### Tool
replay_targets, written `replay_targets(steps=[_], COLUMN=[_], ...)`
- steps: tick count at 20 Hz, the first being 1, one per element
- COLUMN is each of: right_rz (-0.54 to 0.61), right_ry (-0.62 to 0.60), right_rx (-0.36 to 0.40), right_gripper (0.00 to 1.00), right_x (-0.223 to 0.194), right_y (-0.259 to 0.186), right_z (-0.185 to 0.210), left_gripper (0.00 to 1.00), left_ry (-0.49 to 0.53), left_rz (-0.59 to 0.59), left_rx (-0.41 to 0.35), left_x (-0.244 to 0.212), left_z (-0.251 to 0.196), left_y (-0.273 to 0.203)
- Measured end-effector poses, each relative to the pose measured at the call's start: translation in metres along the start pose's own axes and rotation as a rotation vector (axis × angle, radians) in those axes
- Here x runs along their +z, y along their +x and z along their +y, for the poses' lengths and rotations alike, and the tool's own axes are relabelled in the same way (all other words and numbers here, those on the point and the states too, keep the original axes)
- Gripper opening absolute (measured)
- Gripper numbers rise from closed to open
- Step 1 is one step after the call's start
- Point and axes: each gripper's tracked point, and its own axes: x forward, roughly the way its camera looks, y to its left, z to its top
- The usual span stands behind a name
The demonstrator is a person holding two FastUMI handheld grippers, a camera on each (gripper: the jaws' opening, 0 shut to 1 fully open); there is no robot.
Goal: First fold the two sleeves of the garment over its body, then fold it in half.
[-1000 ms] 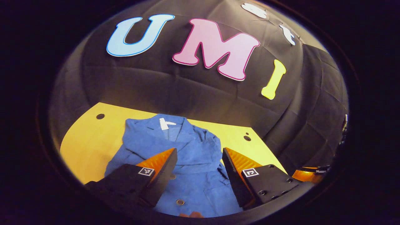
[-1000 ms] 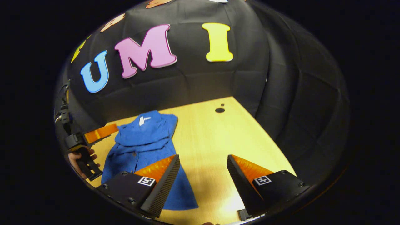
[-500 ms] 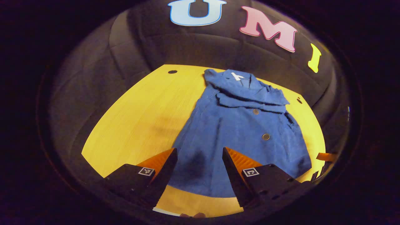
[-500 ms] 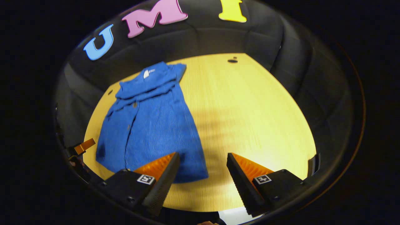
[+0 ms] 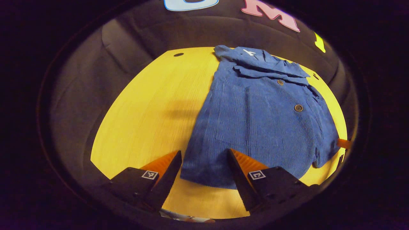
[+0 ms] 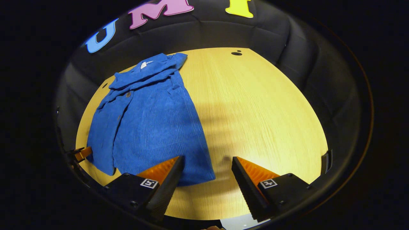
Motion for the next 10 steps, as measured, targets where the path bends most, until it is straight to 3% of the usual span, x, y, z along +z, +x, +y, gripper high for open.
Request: replay_targets(steps=[3, 4, 5, 6, 7, 8, 9, 10], right_rz=[-0.005, -0.010, -0.005, 0.013, 0.013, 0.021, 0.012, 0.021], right_ry=[-0.036, -0.070, -0.080, -0.082, -0.080, -0.074, -0.060, -0.057], right_rx=[-0.010, -0.026, -0.018, -0.014, -0.003, 0.004, 0.009, 0.013], right_gripper=[0.98, 0.98, 1.00, 0.99, 0.86, 0.82, 0.65, 0.47], right_x=[0.000, -0.003, -0.002, -0.004, -0.002, -0.002, 0.001, -0.001], right_y=[0.001, 0.001, 0.004, 0.004, 0.005, 0.007, 0.007, 0.008], right_z=[0.005, 0.004, 0.007, 0.010, 0.015, 0.020, 0.024, 0.028], left_gripper=[0.78, 0.80, 0.74, 0.77, 0.65, 0.61, 0.42, 0.31], left_ry=[-0.021, -0.012, -0.001, 0.014, 0.038, 0.046, 0.048, 0.061], left_rz=[0.009, 0.018, 0.008, 0.005, 0.003, 0.000, 0.000, -0.011], left_rx=[-0.040, -0.045, -0.060, -0.063, -0.069, -0.086, -0.081, -0.087], left_x=[0.000, 0.000, 0.001, 0.000, -0.001, -0.001, -0.004, -0.004], left_z=[-0.002, -0.006, -0.009, -0.011, -0.012, -0.018, -0.021, -0.026], left_y=[-0.004, 0.002, 0.003, 0.003, 0.002, 0.001, 0.003, -0.001])
